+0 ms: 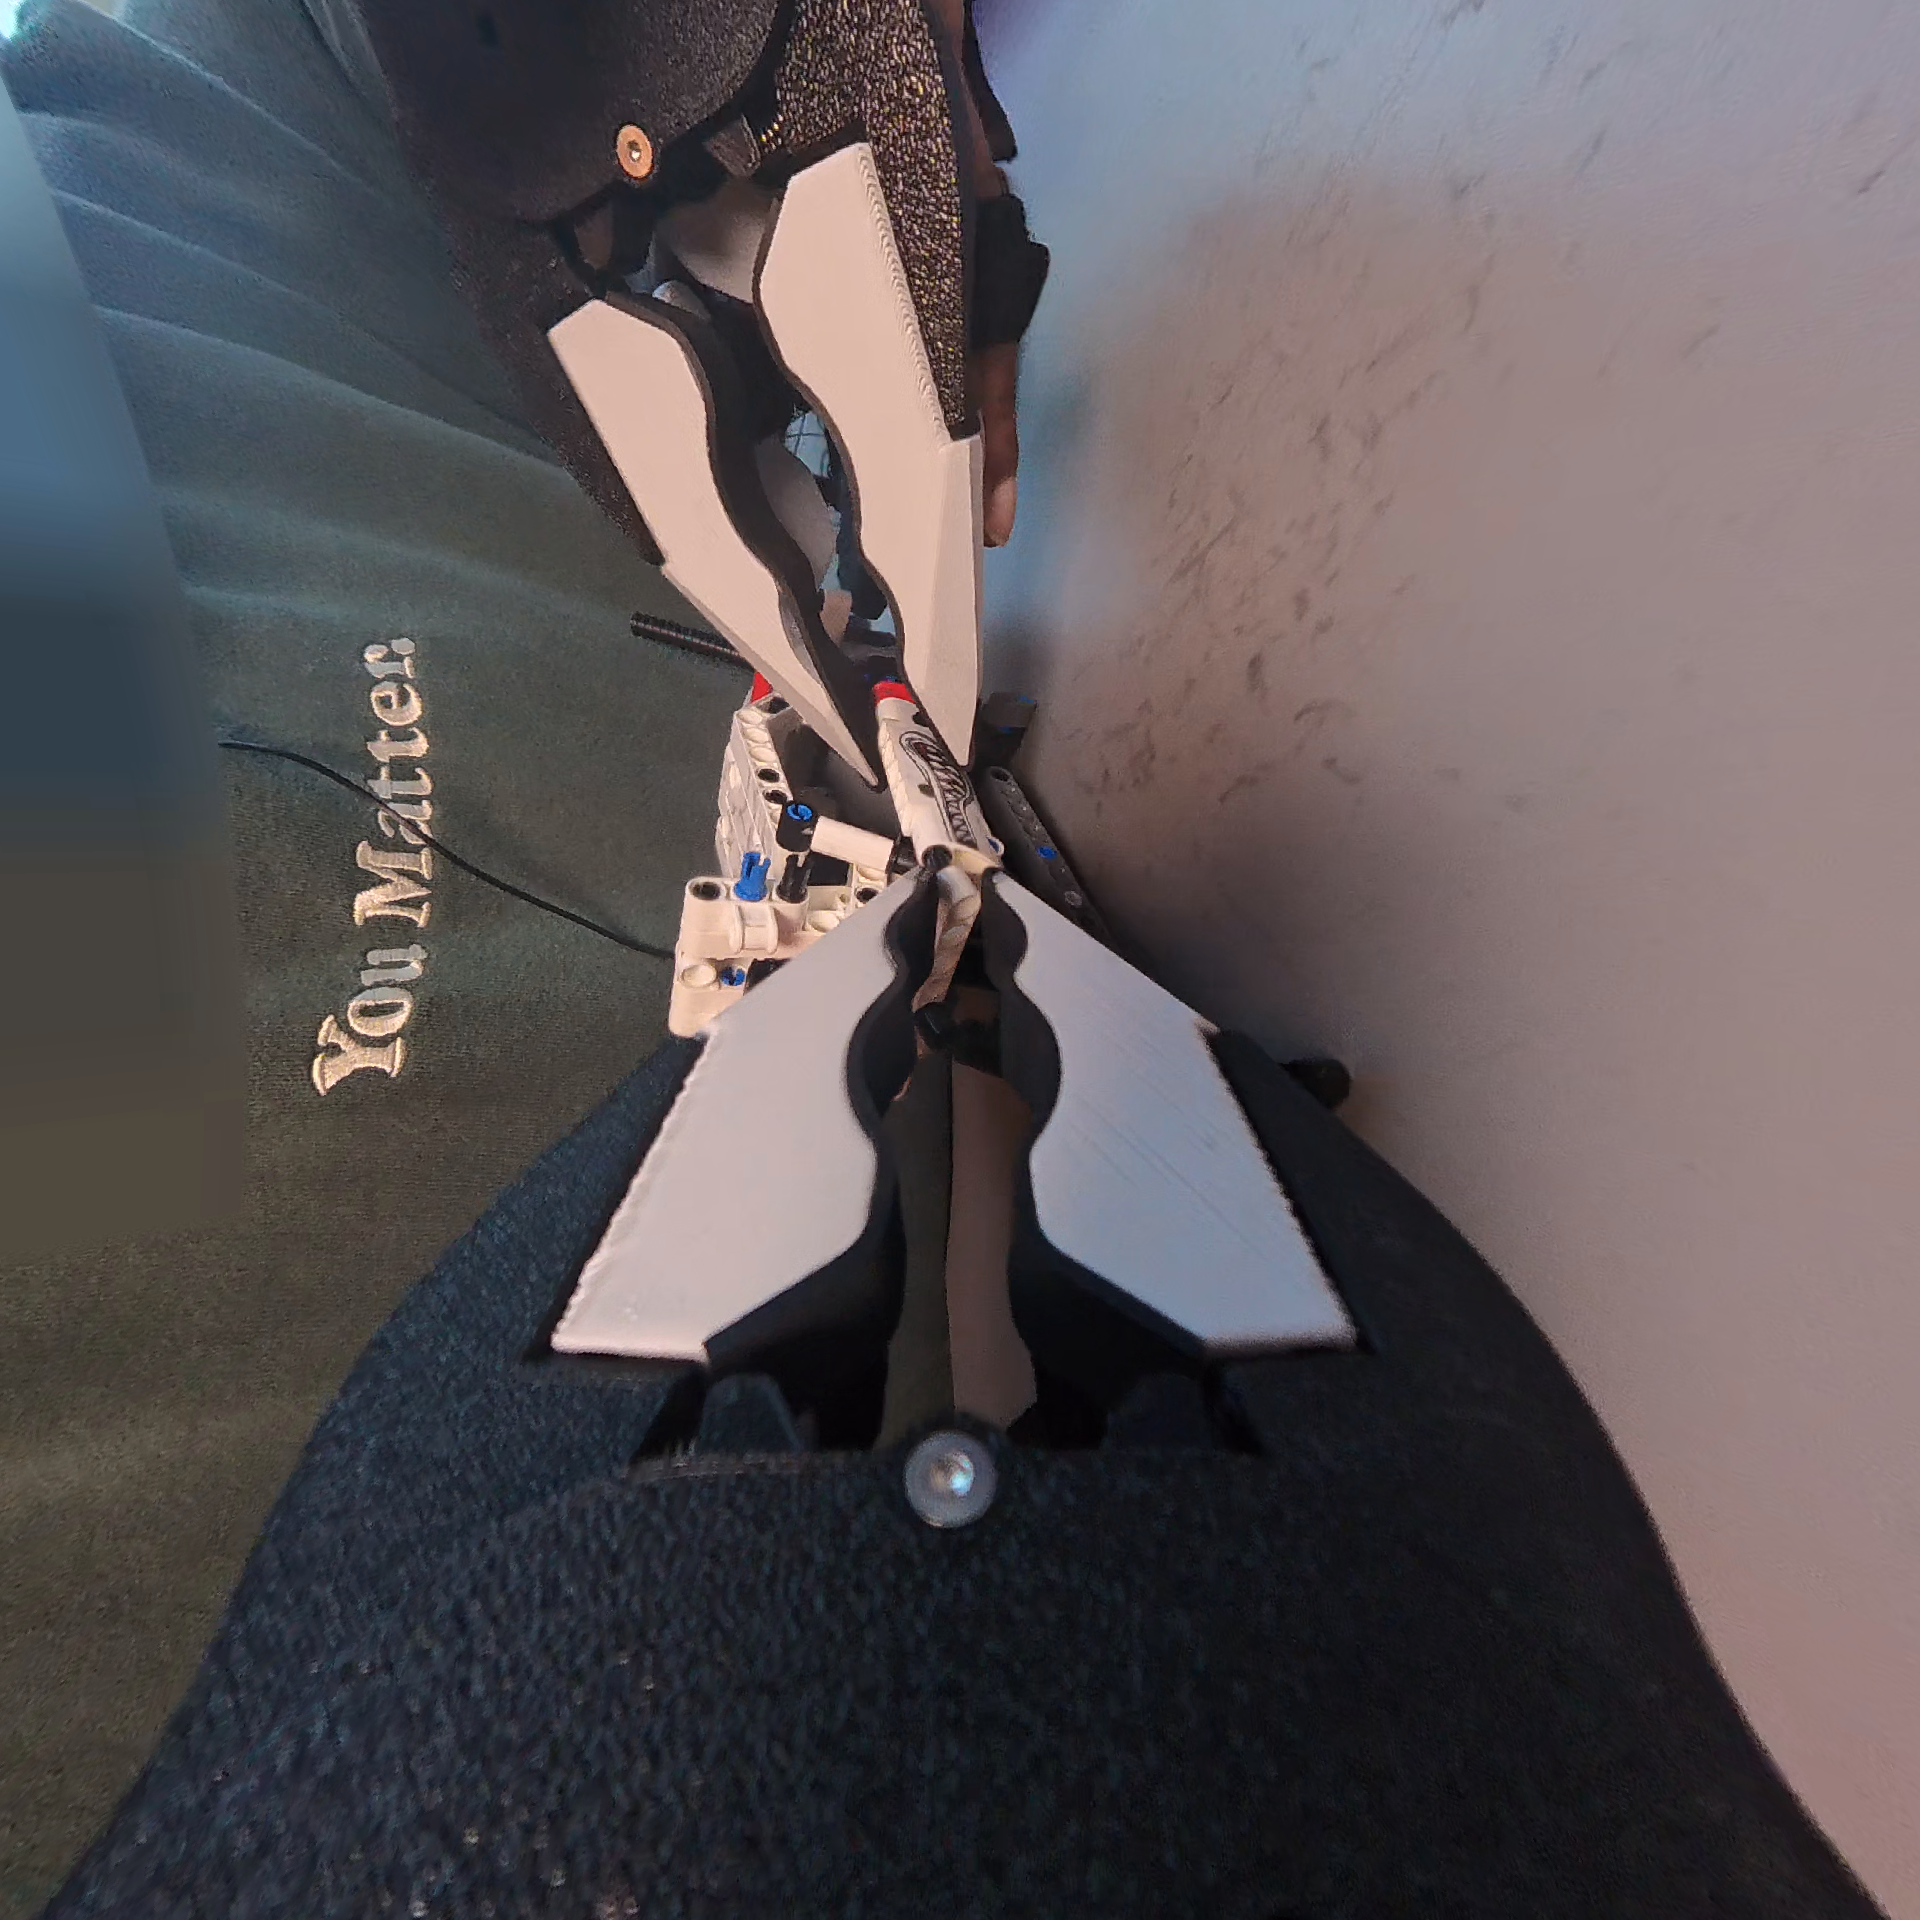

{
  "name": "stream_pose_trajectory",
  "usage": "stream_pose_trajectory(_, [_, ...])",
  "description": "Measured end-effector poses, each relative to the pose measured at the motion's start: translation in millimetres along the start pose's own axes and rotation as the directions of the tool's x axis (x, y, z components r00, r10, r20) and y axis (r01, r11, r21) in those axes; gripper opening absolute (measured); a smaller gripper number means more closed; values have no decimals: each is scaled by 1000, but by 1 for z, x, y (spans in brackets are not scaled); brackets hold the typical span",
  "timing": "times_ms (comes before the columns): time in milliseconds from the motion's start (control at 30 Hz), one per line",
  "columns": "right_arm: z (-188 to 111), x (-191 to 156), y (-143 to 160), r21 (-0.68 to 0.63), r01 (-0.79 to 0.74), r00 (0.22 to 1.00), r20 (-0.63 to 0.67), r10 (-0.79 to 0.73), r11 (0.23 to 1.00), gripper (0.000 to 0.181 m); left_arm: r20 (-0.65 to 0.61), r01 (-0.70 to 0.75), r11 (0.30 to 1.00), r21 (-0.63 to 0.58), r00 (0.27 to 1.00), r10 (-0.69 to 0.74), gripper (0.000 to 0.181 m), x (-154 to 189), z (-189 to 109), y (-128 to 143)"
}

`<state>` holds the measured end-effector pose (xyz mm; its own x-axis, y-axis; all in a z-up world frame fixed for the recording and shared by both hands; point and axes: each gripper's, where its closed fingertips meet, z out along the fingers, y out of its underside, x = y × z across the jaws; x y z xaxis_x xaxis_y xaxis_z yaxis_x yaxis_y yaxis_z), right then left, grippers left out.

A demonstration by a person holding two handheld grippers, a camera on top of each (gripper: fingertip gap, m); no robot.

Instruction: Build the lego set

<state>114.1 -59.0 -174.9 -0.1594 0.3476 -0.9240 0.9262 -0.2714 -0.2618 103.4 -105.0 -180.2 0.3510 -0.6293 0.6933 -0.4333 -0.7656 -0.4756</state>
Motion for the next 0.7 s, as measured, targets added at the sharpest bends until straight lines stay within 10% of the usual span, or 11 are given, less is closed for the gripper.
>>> stream_pose_trajectory(700, [16,-13,21,12,-7,998,59,6,1000,5,15,19,988,-153,1000,-17,12,15,5,11])
